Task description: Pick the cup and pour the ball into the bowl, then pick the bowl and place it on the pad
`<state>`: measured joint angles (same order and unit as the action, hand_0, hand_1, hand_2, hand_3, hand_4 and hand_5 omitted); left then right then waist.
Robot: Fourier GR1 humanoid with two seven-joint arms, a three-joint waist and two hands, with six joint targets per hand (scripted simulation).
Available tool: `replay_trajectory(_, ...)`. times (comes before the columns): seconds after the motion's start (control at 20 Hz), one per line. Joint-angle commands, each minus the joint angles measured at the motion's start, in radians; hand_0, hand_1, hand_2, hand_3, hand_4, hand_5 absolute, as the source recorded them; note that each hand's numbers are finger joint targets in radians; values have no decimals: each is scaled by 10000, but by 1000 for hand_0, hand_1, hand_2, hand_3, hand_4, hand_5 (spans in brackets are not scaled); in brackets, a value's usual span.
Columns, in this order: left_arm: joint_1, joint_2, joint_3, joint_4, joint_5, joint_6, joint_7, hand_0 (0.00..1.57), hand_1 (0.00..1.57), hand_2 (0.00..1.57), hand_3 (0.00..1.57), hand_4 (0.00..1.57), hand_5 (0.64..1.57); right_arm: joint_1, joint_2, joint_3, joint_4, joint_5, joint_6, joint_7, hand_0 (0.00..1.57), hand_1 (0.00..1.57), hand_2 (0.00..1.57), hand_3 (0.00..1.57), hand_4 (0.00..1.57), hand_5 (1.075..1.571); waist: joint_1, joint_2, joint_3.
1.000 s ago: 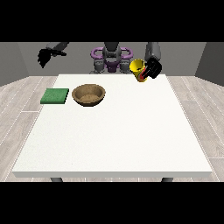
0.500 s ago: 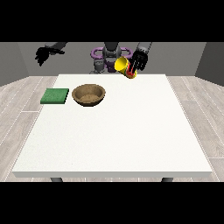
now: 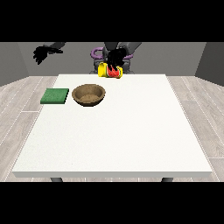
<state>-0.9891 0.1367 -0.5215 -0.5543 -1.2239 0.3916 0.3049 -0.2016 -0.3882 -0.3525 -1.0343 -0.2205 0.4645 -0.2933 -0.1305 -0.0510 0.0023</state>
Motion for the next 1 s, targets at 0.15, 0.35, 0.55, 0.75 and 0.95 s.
replay_trajectory(0.15, -683, -379, -2349, 727, -2740, -1518, 492, 1533, 1533, 1571, 1571, 1556, 1164, -359, -53, 64, 247, 7, 35, 202, 0, 0, 0, 0, 0, 1570, -52, -56, -4)
replay_trajectory(0.35, -742, -823, -3139, 855, -3705, -2452, 715, 1479, 1479, 1571, 1571, 1474, 1234, -178, -15, 8, 472, 81, 18, -110, 0, 0, 0, 0, 0, 1571, 140, -182, -9)
replay_trajectory(0.55, -453, -1039, -3284, 496, -4137, -2787, 239, 1449, 1449, 1571, 1571, 1529, 1137, 1, -7, -92, 545, 109, -152, -220, 0, 0, 0, 0, 0, 1571, 374, -318, -19)
replay_trajectory(0.75, -308, -916, -3115, 471, -4634, -2872, 366, 1446, 1446, 1571, 1571, 1529, 1134, -313, 72, 37, 249, -290, -22, 824, 0, 0, 0, 0, 0, 1569, 228, -241, -25)
replay_trajectory(0.95, -165, -624, -11, -732, -1560, -1194, 857, 1499, 1499, 1571, 1571, 1571, 1092, -56, -172, -339, 546, -284, -232, 598, 0, 0, 0, 0, 0, 1568, 1124, -313, -89)
